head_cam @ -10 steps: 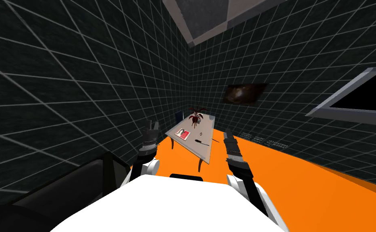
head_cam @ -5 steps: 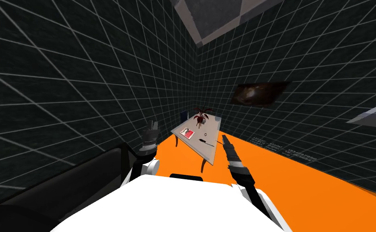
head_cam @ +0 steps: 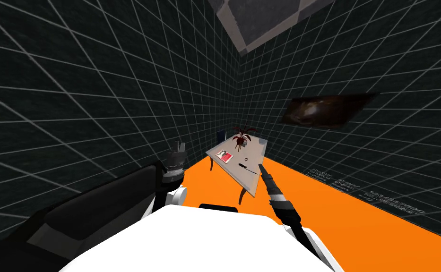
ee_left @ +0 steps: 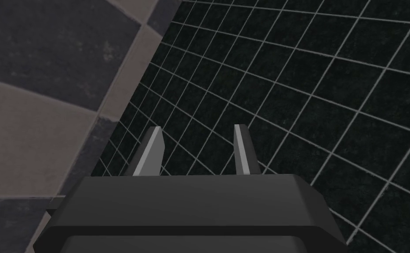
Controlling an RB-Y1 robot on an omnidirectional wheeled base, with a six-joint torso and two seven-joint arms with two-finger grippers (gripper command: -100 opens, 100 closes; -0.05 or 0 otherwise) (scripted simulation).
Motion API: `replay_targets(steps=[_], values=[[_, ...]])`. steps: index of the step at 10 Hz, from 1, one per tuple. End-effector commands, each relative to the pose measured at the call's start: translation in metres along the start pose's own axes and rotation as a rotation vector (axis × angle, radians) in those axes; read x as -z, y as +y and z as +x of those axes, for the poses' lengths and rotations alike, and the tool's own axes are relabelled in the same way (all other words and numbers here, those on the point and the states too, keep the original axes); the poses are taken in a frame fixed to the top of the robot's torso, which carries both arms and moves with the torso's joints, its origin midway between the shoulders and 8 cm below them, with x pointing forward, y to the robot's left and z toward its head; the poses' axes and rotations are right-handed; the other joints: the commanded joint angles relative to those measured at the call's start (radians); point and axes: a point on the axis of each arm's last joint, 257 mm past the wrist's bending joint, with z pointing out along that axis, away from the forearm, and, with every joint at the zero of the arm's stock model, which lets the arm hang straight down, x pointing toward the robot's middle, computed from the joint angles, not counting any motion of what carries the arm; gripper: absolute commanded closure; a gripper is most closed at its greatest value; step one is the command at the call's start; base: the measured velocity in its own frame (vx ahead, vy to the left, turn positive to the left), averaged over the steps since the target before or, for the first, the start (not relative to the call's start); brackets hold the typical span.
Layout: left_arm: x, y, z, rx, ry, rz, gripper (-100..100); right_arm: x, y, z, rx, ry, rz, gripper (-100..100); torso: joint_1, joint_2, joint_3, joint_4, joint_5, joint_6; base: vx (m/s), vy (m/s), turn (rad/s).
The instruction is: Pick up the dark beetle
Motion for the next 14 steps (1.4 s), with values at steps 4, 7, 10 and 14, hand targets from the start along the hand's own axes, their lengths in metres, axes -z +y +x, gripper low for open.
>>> replay_targets(steps=[4, 7, 10, 14], values=[[0.000, 0.000, 0.000, 0.000, 0.000, 0.000, 0, 0.035, -0.061, 0.027, 0.074, 0.134, 0.114, -100, 0.000, 0.000, 0.000, 0.000, 0.000, 0.000, -0.023, 0.019, 0.264], [0.000, 0.000, 0.000, 0.000, 0.000, 0.000, 0, 0.054, -0.089, 0.035, 0.097, 0.181, 0.173, -100, -0.001, -0.001, 0.000, 0.000, 0.000, 0.000, -0.011, 0.006, 0.198], [0.000, 0.000, 0.000, 0.000, 0.000, 0.000, 0, 0.079, -0.121, 0.047, 0.147, 0.262, 0.233, -100, -0.001, -0.001, -0.001, 0.000, 0.000, 0.001, -0.003, 0.007, 0.225], [0.000, 0.000, 0.000, 0.000, 0.000, 0.000, 0, 0.114, -0.161, 0.057, 0.201, 0.352, 0.318, -100, -0.002, -0.002, -0.001, 0.000, 0.000, 0.001, 0.003, 0.000, 0.227]])
